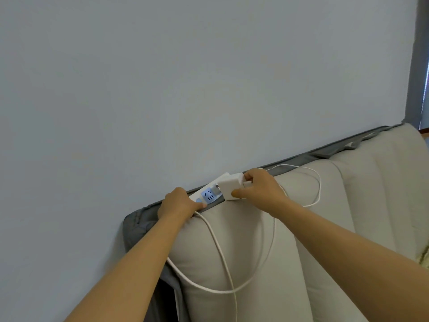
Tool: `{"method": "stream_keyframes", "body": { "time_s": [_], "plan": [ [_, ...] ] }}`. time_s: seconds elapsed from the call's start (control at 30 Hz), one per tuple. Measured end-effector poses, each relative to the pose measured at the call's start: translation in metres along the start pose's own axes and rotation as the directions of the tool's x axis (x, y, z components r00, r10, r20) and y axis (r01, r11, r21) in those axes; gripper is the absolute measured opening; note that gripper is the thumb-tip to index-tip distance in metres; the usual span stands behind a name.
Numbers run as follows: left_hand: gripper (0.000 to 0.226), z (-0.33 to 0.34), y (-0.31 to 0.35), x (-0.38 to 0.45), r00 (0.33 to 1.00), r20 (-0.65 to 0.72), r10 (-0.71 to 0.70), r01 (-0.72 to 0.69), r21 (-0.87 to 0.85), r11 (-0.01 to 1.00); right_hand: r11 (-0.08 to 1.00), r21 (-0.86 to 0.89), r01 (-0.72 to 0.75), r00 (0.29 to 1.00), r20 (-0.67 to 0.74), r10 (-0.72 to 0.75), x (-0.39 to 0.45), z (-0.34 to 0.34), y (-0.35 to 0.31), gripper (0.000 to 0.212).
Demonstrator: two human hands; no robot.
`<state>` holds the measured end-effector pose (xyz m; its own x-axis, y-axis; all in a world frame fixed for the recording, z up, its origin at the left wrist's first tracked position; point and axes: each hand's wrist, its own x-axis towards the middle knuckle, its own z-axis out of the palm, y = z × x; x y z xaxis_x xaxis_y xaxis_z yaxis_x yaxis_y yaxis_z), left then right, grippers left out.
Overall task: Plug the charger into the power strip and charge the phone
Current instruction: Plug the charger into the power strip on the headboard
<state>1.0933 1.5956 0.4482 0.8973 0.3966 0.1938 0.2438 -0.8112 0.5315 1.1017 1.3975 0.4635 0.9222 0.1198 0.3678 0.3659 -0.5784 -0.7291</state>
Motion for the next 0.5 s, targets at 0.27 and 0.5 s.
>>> {"method": "stream_keyframes", "body": {
  "time_s": [0.27, 0.5],
  "plan": [
    [0.045, -0.01, 0.001, 0.015, 0.992, 0.123, -0.024, 0.01, 0.118, 0.993, 1.0, -0.029, 0.009, 1.0, 0.018, -0.008, 0.006, 0.0, 0.004, 0.034],
    [0.044, -0.016, 0.001, 0.019, 0.977, 0.211, -0.026, 0.044, -0.081, 0.996, 1.0, -0.02, 0.0, 1.0, 0.02, 0.001, 0.007, 0.001, 0.004, 0.034]
  ]
}}
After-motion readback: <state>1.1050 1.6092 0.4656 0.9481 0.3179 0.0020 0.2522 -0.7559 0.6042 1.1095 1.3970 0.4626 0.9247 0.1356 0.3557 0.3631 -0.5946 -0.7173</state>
